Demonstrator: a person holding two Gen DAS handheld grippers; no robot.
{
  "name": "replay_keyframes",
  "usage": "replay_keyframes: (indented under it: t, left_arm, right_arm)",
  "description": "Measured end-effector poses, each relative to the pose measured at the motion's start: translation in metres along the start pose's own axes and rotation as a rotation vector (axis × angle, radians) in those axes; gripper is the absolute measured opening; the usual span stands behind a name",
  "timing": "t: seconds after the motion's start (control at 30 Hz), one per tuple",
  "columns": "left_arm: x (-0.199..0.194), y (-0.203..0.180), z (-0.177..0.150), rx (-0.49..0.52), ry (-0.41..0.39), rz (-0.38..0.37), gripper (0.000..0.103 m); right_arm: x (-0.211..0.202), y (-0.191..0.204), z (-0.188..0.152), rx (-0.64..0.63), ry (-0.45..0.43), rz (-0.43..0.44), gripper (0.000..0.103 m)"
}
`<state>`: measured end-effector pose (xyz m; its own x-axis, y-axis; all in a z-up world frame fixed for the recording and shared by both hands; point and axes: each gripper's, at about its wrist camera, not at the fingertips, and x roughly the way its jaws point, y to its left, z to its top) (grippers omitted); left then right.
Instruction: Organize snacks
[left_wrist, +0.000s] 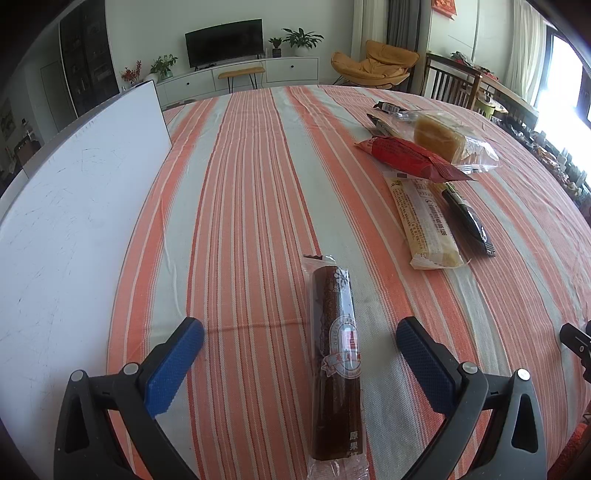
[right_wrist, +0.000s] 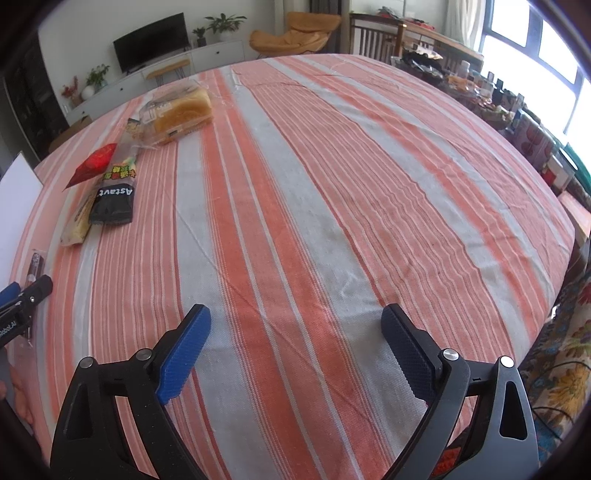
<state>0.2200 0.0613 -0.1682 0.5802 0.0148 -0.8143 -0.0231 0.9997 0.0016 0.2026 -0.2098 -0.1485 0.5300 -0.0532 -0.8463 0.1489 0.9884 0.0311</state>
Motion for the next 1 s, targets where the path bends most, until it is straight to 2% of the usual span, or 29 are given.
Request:
replay_keyframes:
  t: [0.63,0.77,0.8,0.9,1.0]
  left_arm:
    - [0.000,0.000,0.000,0.000,0.000,0.000,0.103]
    - [0.000,0.000,0.000,0.000,0.000,0.000,0.103]
    - [0.000,0.000,0.000,0.000,0.000,0.000,0.103]
    - [0.000,0.000,0.000,0.001,0.000,0.000,0.103]
    - [0.000,0.000,0.000,0.000,0.000,0.000,0.103]
  right_arm:
    - [0.000,0.000,0.000,-0.001,0.001,0.000,0.096]
    - [0.001,-0.001,0.005,-0.017,0.037,0.013,0.095]
    - [0.000,-0.003,0.009,-0.002,0.043,0.040,0.095]
    - [-0.013,-0.005,0.021,0.095,-0.012,0.210,0.093]
    - [-0.014,0.015,0.042,0.087,-0.003,0.368,0.093]
